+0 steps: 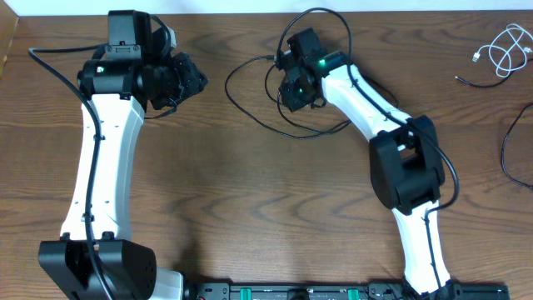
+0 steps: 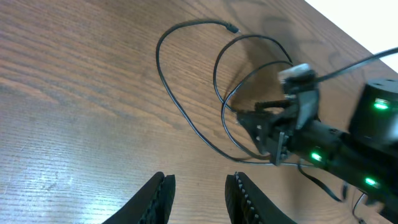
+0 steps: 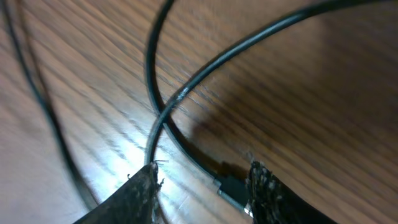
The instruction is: Untangle cables
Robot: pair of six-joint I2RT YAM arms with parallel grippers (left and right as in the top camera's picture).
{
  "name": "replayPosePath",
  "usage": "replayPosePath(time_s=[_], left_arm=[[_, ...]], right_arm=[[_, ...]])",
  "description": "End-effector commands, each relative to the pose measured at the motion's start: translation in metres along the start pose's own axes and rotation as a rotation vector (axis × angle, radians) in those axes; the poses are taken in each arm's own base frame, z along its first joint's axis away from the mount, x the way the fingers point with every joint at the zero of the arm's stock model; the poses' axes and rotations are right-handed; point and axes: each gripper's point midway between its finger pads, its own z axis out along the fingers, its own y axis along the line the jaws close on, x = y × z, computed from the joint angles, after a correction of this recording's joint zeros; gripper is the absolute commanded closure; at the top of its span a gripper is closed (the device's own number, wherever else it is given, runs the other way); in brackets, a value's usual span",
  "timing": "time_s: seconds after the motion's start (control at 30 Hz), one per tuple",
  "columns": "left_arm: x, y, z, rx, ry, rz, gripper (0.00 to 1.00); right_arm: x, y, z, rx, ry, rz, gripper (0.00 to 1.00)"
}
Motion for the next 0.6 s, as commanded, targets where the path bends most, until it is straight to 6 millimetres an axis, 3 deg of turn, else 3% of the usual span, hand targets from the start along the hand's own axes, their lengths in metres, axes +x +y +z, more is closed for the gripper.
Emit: replayPosePath(time_s=[0.0,0.33,0.57], left_arm=[[0.002,0.001,0.001,0.0,0.01,-0.004,0.67],[0.002,0.001,0.001,-0.002,0.012,-0.003,0.67],[0.007,0.005,0.001,-0.021,0.03,-0.011,0.67]], right_arm=[[0.009,0.0,0.016,0.009,0.035,-0.098,0.53],[0.002,0.016,0.019,-0.024,0.004,-0.242,0.39],[0.019,0.035,0.021,-0.061,0.07,-0.309,0.36]])
